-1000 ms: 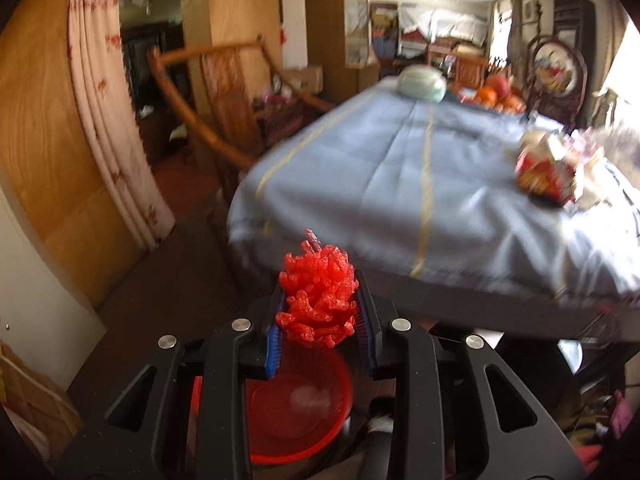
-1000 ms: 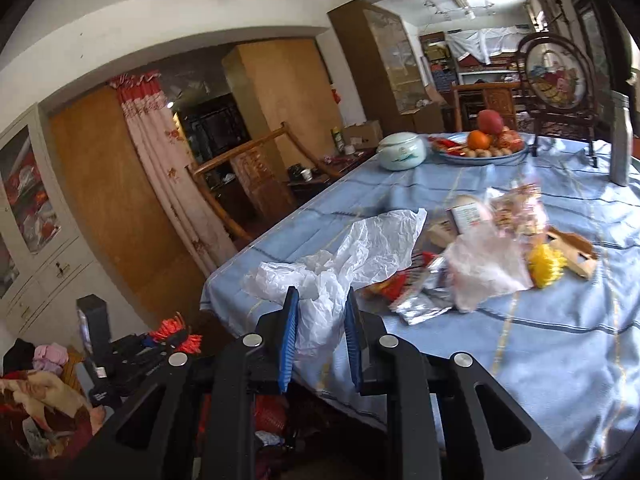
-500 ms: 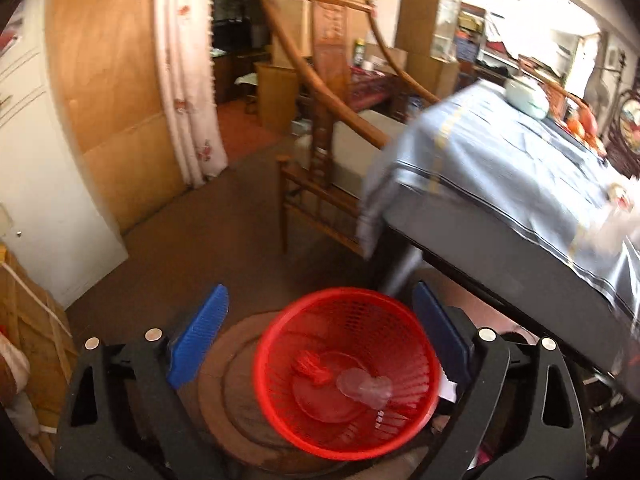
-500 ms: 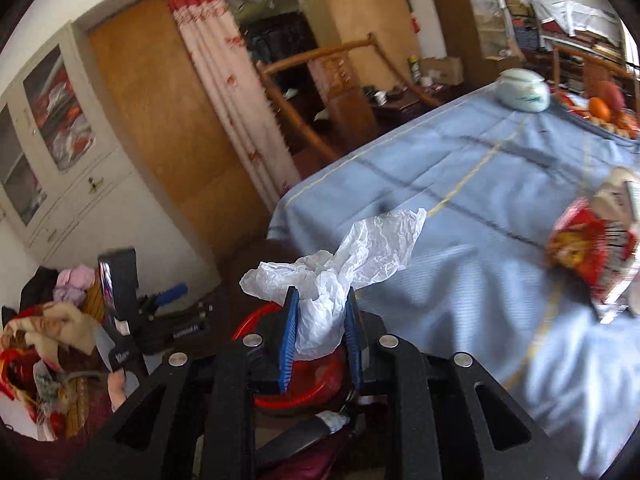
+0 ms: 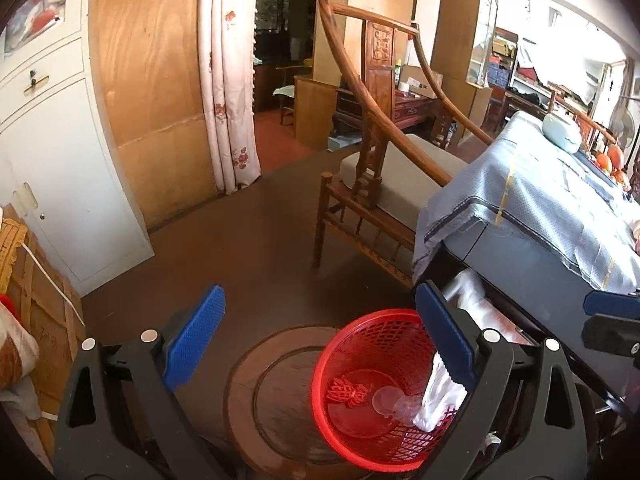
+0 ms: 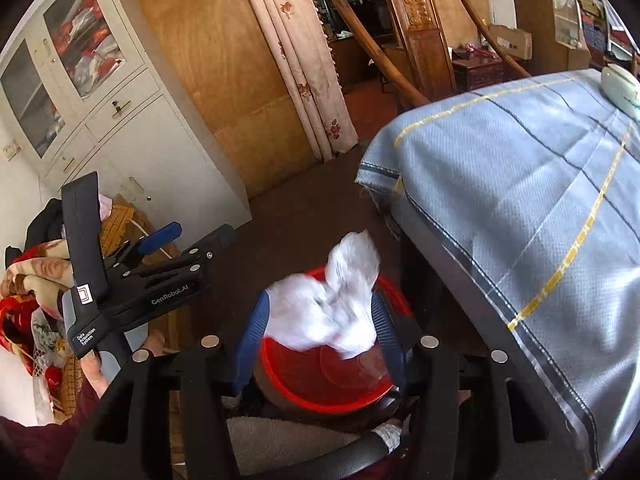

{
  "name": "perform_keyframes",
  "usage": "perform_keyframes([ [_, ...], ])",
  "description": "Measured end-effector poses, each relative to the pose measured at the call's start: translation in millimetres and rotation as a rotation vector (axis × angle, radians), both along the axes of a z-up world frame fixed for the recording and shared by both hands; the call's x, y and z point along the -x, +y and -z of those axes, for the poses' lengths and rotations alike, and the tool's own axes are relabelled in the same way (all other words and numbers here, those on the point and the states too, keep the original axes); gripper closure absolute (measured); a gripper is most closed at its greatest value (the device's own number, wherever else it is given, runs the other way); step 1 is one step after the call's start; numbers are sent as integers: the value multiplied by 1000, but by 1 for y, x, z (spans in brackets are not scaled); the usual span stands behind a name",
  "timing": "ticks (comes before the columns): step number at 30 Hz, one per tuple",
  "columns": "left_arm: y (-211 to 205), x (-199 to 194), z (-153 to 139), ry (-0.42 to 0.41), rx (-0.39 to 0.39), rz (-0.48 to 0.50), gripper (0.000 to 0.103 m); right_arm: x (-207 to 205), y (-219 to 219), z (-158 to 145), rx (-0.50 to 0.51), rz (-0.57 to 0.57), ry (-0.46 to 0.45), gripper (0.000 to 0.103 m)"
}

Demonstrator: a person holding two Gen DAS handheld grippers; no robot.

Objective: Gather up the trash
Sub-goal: 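Drop the red net from the left tool while the right tool drops the plastic bag into the wastebasket, then return the left tool to the table and grasp the red snack bag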

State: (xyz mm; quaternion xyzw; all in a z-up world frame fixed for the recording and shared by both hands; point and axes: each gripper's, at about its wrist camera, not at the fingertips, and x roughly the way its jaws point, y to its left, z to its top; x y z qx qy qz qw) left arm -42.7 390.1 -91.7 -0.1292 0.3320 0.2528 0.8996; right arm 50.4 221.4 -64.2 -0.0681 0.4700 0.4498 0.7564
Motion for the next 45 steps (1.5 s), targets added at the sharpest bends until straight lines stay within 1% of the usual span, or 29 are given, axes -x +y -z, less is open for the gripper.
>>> perform_keyframes([
  [5,-3,-2,-1,1,8,11,10,-5,-15,-5,-17,41,-8,48],
  [7,-7,-4,-5,-1,7,19,10,-4,-24,-8,-27,62,-21,43],
  [10,-16,-6,-11,-14,1,34,10,-4,-38,-17,-38,92,-50,39],
  [17,-47,-11,-32,-48,-56,104,10,-5,-89,-41,-84,185,-117,31],
  [20,-63,-13,-44,-71,-78,139,9,-3,-115,-54,-109,238,-161,21],
  [22,-77,-15,-51,-86,-89,166,8,1,-136,-65,-130,278,-204,10],
  [24,-91,-18,-58,-96,-98,200,7,6,-157,-76,-144,315,-254,5],
  [26,-105,-21,-62,-102,-110,232,7,11,-174,-85,-148,346,-299,5],
  [29,-137,-27,-68,-107,-146,297,7,20,-202,-96,-141,402,-373,5],
  [33,-180,-38,-72,-107,-171,385,7,27,-241,-102,-125,486,-448,5],
  [38,-236,-54,-74,-99,-171,505,7,29,-298,-102,-105,609,-488,5],
  [40,-256,-60,-76,-102,-176,537,7,30,-323,-99,-91,667,-496,5],
  [45,-301,-83,-76,-104,-146,628,7,24,-381,-85,-107,779,-461,5],
])
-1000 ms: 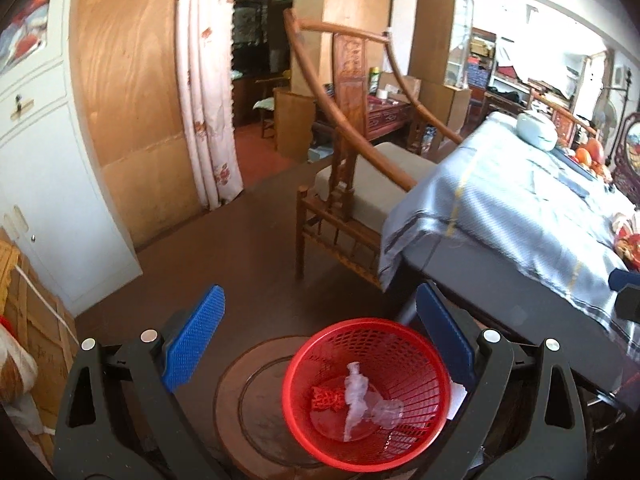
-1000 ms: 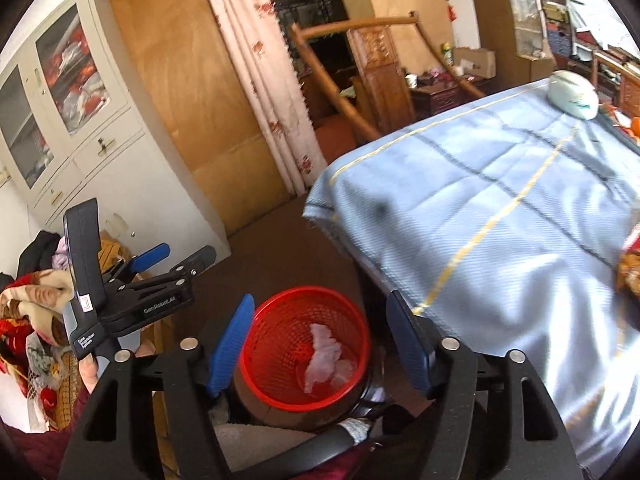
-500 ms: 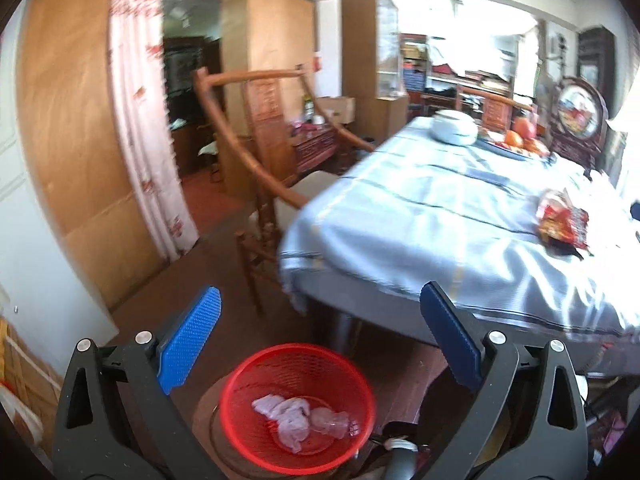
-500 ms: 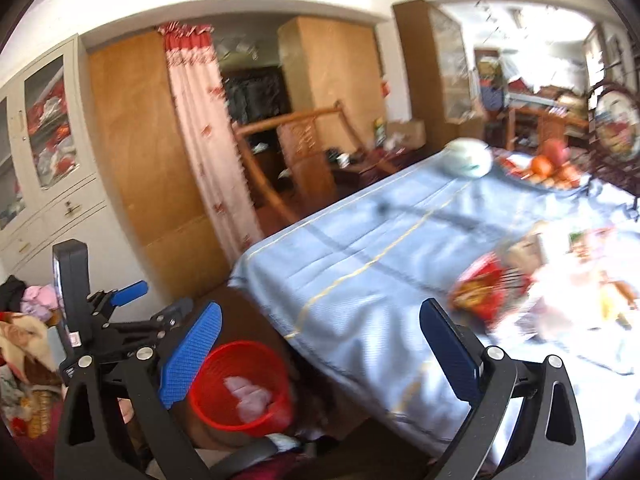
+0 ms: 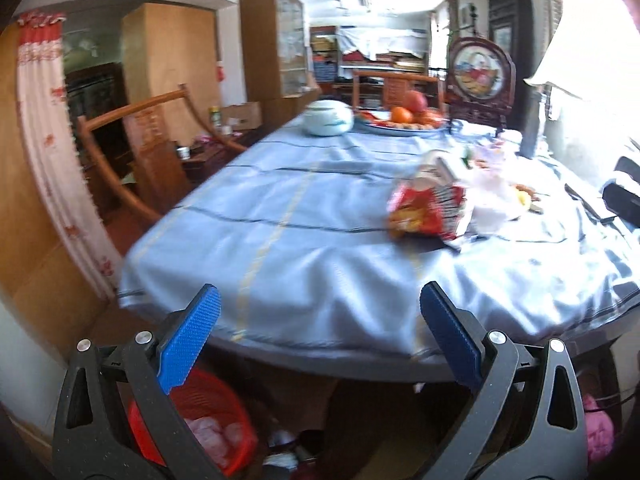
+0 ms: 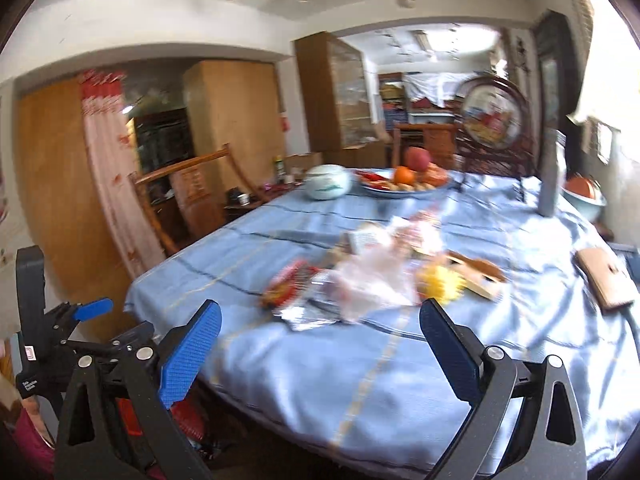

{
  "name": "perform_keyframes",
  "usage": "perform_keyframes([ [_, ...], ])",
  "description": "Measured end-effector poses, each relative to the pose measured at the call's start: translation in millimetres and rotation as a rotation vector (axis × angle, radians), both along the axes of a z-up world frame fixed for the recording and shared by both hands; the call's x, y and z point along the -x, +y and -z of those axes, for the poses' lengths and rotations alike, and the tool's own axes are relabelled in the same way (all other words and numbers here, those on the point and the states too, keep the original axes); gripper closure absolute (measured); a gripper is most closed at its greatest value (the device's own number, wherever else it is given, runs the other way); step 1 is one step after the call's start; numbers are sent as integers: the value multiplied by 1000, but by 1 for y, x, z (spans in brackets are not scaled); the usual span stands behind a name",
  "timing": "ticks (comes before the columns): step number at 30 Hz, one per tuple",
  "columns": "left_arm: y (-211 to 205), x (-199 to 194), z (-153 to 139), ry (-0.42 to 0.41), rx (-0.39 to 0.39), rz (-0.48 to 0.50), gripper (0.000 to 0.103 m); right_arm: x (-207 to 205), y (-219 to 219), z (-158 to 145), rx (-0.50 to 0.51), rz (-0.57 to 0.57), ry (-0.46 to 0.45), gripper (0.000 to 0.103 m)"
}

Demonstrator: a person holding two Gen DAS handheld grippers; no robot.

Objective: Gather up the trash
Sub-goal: 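Return the left tool to the table and grasp the red snack bag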

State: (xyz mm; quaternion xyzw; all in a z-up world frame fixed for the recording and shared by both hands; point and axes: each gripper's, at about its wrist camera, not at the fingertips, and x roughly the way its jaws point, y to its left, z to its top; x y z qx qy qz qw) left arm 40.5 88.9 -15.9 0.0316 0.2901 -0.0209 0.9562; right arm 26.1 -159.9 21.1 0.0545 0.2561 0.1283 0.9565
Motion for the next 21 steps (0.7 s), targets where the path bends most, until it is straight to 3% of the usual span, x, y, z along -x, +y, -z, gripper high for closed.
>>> perform_keyframes([
  [10,-76,-70,8,55,-17,117,7,-18,-75,36,-94,127,63,5],
  [21,-127,-154,7,105,29,152,7,-38,-87,54,-90,137,102,5],
])
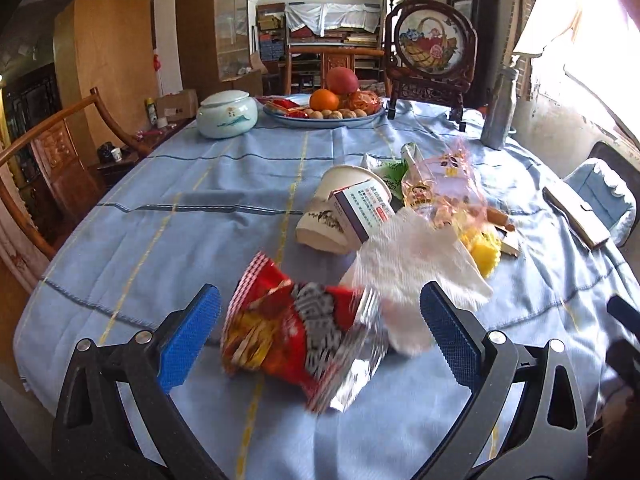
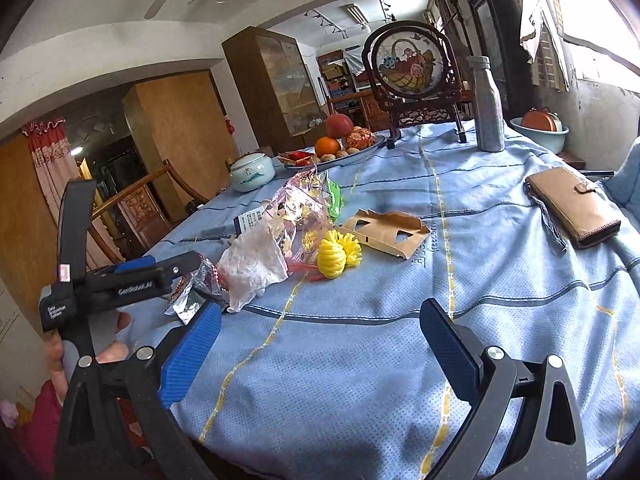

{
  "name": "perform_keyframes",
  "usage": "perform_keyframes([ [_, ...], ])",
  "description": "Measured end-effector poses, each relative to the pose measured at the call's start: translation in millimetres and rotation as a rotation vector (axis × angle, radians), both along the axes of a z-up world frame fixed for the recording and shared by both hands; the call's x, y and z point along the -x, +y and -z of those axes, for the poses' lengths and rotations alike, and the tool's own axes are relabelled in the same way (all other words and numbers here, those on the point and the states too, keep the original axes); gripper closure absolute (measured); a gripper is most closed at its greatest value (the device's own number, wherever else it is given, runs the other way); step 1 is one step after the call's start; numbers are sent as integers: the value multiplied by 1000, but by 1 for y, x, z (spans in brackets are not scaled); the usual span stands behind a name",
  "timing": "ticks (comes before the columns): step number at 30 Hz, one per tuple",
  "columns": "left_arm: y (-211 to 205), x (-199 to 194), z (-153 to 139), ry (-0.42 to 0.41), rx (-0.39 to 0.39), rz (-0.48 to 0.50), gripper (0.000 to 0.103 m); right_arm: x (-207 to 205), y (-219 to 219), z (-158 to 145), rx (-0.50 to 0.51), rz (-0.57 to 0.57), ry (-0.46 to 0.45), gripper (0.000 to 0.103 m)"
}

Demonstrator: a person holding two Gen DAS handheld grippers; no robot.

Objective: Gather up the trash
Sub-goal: 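Return the left tool to the table and grasp the red snack bag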

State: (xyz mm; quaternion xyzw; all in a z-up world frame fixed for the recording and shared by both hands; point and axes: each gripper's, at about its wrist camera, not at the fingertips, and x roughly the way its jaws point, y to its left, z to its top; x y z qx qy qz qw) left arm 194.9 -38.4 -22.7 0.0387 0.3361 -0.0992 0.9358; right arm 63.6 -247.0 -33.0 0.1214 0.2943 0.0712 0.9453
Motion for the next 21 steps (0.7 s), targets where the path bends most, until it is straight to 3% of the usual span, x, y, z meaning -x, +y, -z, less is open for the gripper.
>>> perform_keyframes([
  [5,9,-24,19,56,-69,-62,7,-5,-2,3,-5,-6,10,5],
  [12,84,4,20,66,-139,-181,7,-12,2,5,-28,-41,3,5],
  [16,116,24,11,63,-122,-228,7,-17,9,7,-44,-71,9,5],
  [21,115,34,1,41,-66,-189,7,-17,17,7,-26,-83,12,5],
])
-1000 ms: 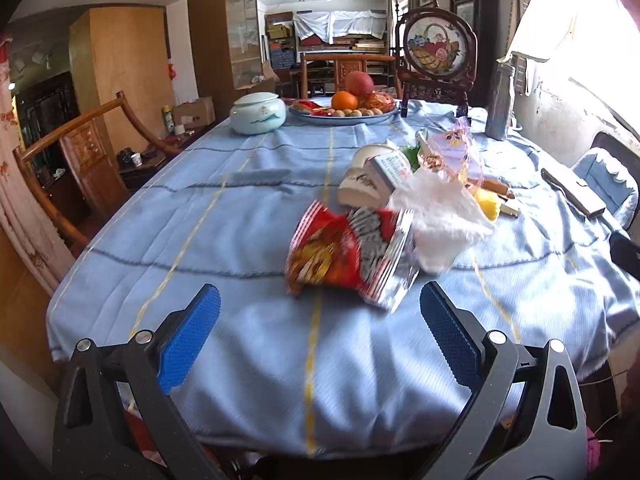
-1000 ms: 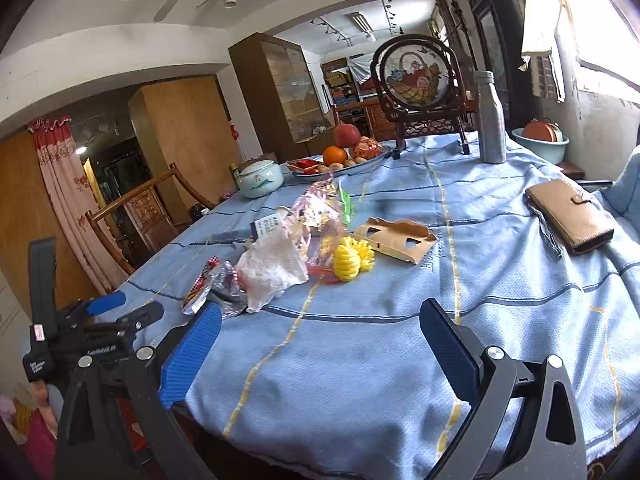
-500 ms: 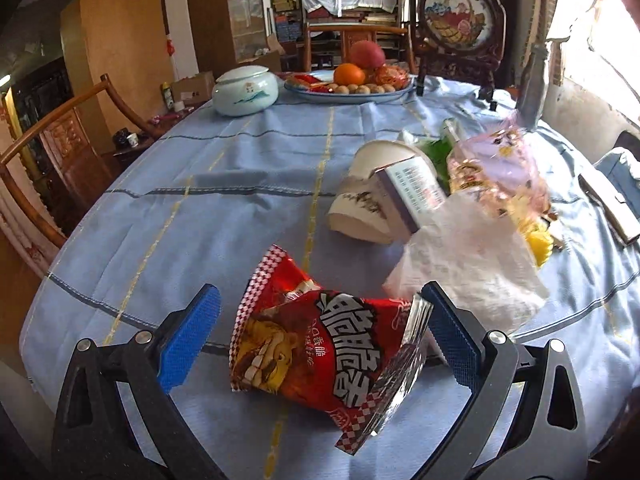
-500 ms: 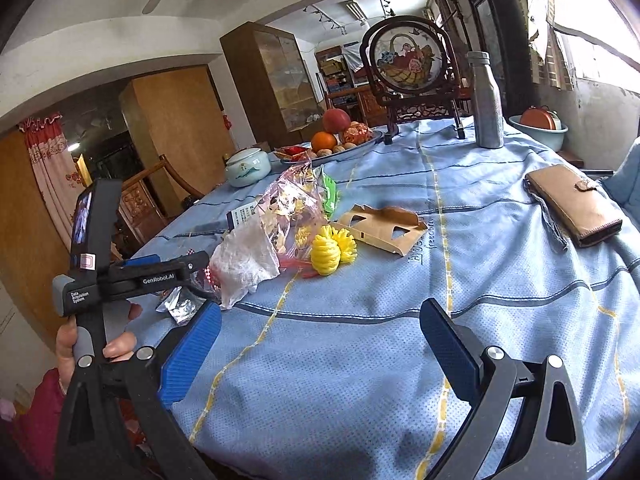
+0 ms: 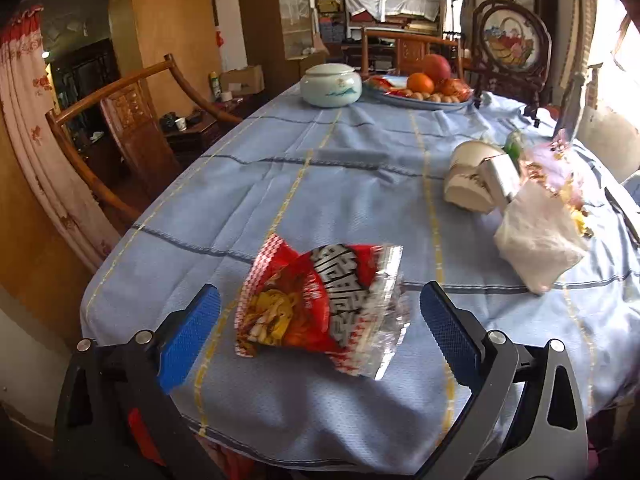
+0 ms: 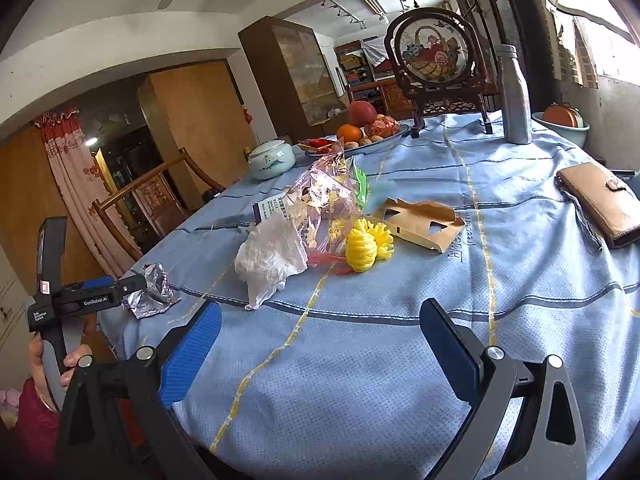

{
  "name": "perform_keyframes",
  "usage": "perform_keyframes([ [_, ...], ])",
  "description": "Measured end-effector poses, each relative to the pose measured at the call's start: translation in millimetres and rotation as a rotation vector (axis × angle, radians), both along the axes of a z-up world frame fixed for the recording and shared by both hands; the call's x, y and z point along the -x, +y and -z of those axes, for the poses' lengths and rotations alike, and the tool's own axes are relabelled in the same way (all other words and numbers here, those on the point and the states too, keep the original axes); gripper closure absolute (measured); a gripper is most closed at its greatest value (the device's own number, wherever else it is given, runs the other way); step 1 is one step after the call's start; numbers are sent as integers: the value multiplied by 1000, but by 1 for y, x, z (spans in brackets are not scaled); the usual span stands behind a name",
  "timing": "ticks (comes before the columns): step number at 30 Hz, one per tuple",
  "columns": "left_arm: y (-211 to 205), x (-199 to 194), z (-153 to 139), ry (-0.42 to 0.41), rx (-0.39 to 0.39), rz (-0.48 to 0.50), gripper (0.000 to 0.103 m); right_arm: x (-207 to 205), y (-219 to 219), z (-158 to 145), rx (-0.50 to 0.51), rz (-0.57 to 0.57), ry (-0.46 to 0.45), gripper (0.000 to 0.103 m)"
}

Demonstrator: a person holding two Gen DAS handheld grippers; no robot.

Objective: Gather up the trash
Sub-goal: 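Return the left tool to the table and grasp the red snack bag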

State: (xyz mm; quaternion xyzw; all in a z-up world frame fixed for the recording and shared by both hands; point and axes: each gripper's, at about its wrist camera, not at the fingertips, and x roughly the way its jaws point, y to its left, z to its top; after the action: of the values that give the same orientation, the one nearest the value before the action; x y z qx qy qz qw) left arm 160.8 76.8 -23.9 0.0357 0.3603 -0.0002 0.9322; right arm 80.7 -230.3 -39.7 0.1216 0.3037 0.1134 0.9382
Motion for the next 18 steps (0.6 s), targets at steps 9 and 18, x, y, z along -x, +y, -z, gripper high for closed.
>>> perform_keyframes([
  [9,-21,-50,12,38,-32,-92,7,1,-1,0,-15,2,14,5],
  [18,-3,-19,33,54,-28,6,21,-4,2,5,-30,-11,33,5],
])
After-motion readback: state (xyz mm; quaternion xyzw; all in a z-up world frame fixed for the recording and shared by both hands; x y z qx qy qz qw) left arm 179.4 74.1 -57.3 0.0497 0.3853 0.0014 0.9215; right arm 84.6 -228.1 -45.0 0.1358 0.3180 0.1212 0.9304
